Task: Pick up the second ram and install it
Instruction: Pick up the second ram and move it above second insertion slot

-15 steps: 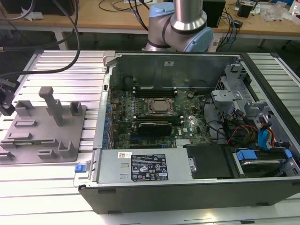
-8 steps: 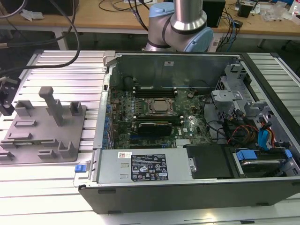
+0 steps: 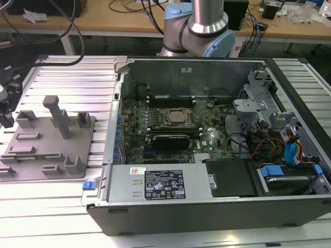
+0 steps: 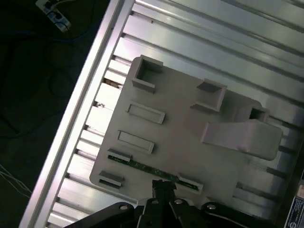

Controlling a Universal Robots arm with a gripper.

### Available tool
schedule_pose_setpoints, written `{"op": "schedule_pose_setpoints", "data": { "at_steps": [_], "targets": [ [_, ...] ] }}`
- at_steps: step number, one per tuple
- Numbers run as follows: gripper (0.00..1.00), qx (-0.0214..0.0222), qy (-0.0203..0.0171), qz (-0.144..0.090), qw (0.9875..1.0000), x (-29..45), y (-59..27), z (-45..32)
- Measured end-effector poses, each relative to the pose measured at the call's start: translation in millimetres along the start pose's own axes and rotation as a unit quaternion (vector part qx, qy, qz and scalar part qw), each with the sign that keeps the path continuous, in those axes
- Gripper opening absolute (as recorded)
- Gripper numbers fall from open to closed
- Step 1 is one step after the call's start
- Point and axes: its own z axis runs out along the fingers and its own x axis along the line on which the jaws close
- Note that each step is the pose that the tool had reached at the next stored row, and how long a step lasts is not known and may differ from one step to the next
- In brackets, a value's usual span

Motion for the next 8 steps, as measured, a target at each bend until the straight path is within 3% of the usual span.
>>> {"op": "schedule_pose_setpoints", "data": {
  "at_steps": [3, 5, 7, 8],
  "targets": [
    [0.08, -0.0009, 0.0016, -0.036, 0.9994, 0.0, 0.0, 0.5],
    [0.08, -0.0017, 0.0032, -0.072, 0.9974, 0.0, -0.1, 1.0],
    [0.08, -0.0029, 0.0054, -0.122, 0.9925, 0.0, -0.1, 1.9],
    [0.08, -0.0031, 0.0059, -0.131, 0.9913, 0.0, -0.1, 2.1]
  ]
}}
